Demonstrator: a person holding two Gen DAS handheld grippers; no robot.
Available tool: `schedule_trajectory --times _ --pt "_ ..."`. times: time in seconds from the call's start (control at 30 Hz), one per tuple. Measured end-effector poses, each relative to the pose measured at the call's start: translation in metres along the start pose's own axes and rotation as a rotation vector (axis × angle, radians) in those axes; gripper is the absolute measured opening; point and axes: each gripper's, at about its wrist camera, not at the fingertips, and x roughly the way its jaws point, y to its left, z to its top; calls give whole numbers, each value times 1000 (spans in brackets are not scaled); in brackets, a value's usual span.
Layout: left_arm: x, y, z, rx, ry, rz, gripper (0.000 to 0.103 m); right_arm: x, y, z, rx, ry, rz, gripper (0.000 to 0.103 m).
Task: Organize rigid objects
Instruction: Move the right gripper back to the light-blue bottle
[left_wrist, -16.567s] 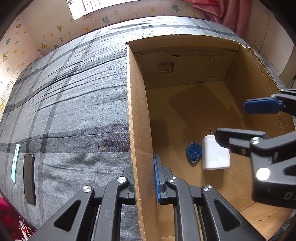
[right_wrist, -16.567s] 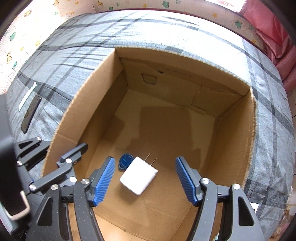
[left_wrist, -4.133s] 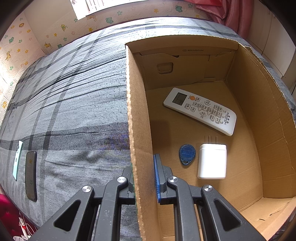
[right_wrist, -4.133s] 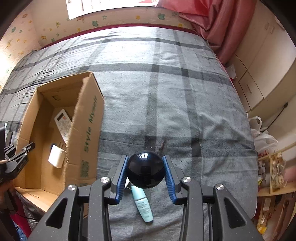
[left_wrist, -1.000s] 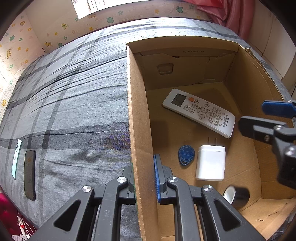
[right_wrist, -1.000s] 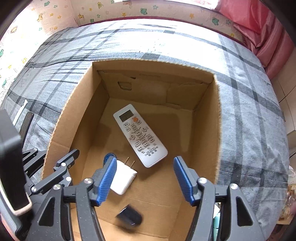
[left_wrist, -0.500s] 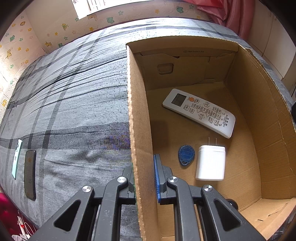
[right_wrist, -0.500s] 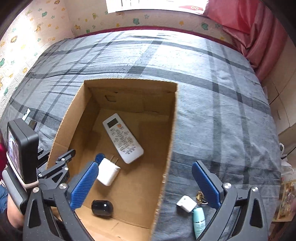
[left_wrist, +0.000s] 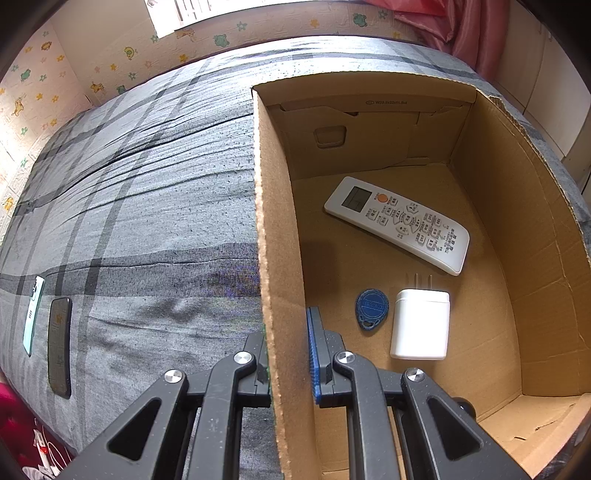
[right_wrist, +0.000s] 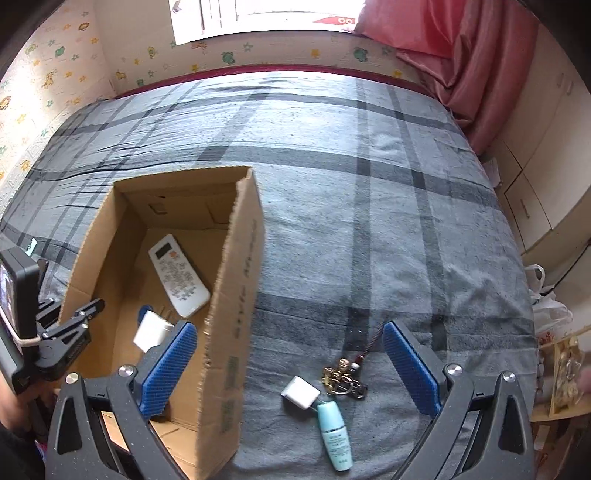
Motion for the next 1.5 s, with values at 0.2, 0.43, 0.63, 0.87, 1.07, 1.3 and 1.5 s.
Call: schedule_trajectory --times 0.2,0.43,0.63,0.87,1.07,1.3,1.5 --pt "-1 0 -1 0 -1 0 14 16 -24 -20 37 35 -44 103" --pt "-1 -1 0 0 -1 1 14 42 -46 -45 82 89 -71 103" --pt "-1 -1 0 0 -3 3 14 57 -57 -65 114 124 -75 103" --pt "-2 -1 -1 2 -2 5 14 67 -62 -87 128 154 -67 103" --pt "-3 -1 -2 3 -4 9 14 74 -65 -100 138 179 -62 103" --pt "-3 -3 -2 1 -3 14 14 82 -63 -112 111 213 -68 102" --pt "-3 -3 -1 -1 -1 14 14 87 -62 -118 105 234 -63 95"
